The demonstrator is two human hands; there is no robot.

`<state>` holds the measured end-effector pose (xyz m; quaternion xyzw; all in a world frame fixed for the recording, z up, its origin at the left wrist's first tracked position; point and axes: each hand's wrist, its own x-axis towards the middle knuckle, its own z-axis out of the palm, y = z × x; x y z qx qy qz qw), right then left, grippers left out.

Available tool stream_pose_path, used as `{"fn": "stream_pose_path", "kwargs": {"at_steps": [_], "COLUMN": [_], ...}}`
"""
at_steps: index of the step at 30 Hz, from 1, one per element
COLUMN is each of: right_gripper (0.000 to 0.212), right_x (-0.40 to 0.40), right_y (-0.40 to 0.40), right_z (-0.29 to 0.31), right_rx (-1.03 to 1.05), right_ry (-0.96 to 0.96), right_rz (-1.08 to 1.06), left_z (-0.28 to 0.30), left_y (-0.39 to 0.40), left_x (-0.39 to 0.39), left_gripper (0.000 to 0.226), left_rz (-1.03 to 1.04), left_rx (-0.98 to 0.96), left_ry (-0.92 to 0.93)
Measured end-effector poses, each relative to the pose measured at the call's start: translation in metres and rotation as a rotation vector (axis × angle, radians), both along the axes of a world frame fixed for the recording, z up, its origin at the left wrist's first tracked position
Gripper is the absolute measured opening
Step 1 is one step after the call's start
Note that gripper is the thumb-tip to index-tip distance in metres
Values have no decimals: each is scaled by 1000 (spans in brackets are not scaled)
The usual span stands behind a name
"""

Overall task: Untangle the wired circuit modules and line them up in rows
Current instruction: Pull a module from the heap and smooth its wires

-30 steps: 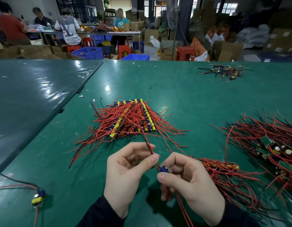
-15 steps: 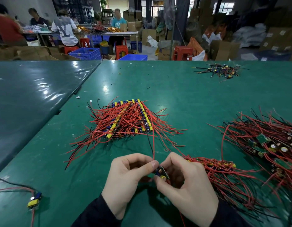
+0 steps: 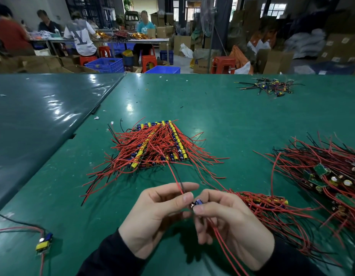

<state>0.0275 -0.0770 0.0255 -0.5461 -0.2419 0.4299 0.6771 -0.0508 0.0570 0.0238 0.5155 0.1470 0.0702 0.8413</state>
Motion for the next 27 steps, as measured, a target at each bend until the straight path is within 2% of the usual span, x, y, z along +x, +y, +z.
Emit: {"fn": "stream_pose_path", "kwargs": {"at_steps": [7,9,12,14,15,17,20,21,23,25,27], "right_gripper": [15,14,13,12,14,24,52,58,59,49,31], "right_x": [2,2,1,1,1,3,5,6,6,5,2], "right_y": [-3,-1,1,1,1,-1,-4,-4,-5,-4,-2], "right_z": [0,-1,-4,-4,-4,-2,-1,-1,0,-1,-1], "right_rx": [23,15,-18,-35,-36,-37,-30,-22,-12,-18,-8], "right_ry": [66,75,75,86,114,214,413,463,489,394,216], "right_rz": [71,60,8,3,18,72,151,169,182,151,70], "left_z": [0,0,0,0,-1,0,0,0,0,0,-1], "left_y": [-2,-3,-7,-9,-8,-6,-2,-2,-2,-3,-2], "left_x": [0,0,1,2,2,2,0,-1,-1,0,1], "left_gripper": [25,26,23,21,21,23,49,54,54,44,28], "left_rz": [54,144,302,351,331,196,51,40,41,84,149], "left_rx": [51,137,366,410,369,138,-114,-131,-104,-33,62], "left_ry": [-31,-71,-156,-150,-128,-82,-70,-76,-91,-96,-83]}}
